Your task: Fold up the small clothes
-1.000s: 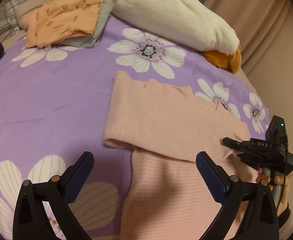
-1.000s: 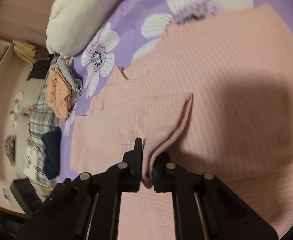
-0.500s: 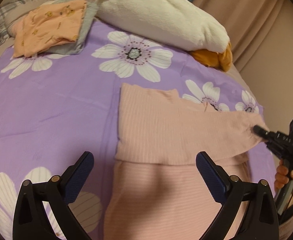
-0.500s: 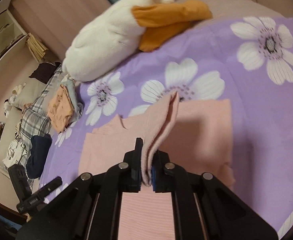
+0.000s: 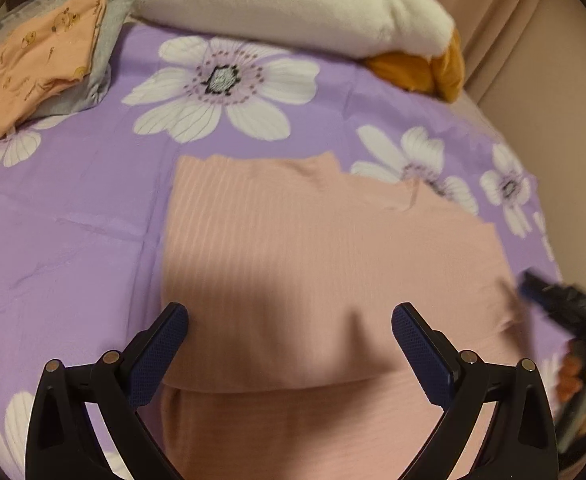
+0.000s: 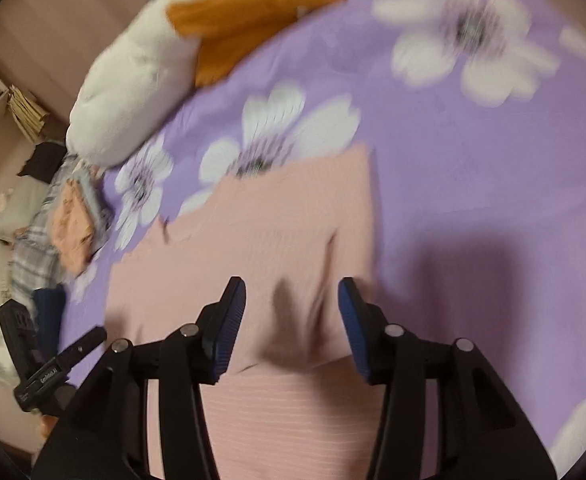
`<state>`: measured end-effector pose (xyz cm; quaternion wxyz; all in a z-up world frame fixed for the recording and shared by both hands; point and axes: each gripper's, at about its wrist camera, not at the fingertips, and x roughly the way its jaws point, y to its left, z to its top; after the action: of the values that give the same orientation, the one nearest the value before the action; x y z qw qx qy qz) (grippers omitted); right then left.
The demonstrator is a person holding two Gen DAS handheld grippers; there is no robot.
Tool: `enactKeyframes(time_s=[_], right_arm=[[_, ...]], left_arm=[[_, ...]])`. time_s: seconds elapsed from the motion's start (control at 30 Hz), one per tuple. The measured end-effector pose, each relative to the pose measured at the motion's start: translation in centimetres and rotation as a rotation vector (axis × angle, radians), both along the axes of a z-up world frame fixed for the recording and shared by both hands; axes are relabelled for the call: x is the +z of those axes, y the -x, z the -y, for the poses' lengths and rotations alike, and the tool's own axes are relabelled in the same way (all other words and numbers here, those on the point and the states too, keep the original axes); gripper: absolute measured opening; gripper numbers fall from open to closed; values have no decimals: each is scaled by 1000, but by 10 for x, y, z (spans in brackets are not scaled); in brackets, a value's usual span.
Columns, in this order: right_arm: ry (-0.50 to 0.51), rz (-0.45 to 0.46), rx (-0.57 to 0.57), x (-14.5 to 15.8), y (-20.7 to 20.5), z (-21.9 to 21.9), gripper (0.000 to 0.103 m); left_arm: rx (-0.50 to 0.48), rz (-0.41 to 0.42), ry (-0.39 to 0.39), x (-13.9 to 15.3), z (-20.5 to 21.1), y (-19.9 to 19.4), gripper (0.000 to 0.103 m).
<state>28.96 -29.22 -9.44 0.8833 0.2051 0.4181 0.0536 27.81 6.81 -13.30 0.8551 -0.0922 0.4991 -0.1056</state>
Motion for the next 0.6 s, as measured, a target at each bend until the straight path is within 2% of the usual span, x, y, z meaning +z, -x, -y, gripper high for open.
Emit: enactKeyframes(time_s=[0.07, 0.13, 0.17, 0.2, 0.23, 0.3, 0.33, 0.4, 0.47, 0.5, 0.57, 0.6], right_arm=[[0, 73, 51, 11, 7, -4, 50], [-17, 85, 129, 10, 8, -15, 44], [2, 77, 164, 6, 8, -23, 40], [32, 60, 187, -1, 7, -30, 31], [49, 43, 193, -6, 6, -33, 26], [73, -20, 178, -24, 0, -34, 22], [68, -42, 167, -31, -2, -32, 16], [52, -47, 143, -36, -3, -24, 11], [29, -43, 135, -31, 0, -18, 13], [30, -33, 140, -28, 2, -20, 19], [40, 0, 167, -20, 10, -23, 19], [55, -13, 180, -21, 10, -25, 20]], left_arm=[[3, -29, -15, -11, -3, 1, 101], [11, -48, -31, -21, -7, 3, 101], [17, -42, -62, -22, -8, 4, 101], [22, -54, -88, -24, -8, 3, 101], [21, -68, -84, -26, -10, 3, 101], [15, -59, -72, -26, -12, 6, 101], [12, -60, -76, -25, -12, 7, 101], [6, -53, -88, -26, -12, 10, 101], [1, -46, -97, -26, -11, 11, 101], [1, -42, -101, -27, -10, 11, 101], [4, -36, -111, -27, -8, 12, 101], [9, -35, -116, -26, -8, 12, 101]])
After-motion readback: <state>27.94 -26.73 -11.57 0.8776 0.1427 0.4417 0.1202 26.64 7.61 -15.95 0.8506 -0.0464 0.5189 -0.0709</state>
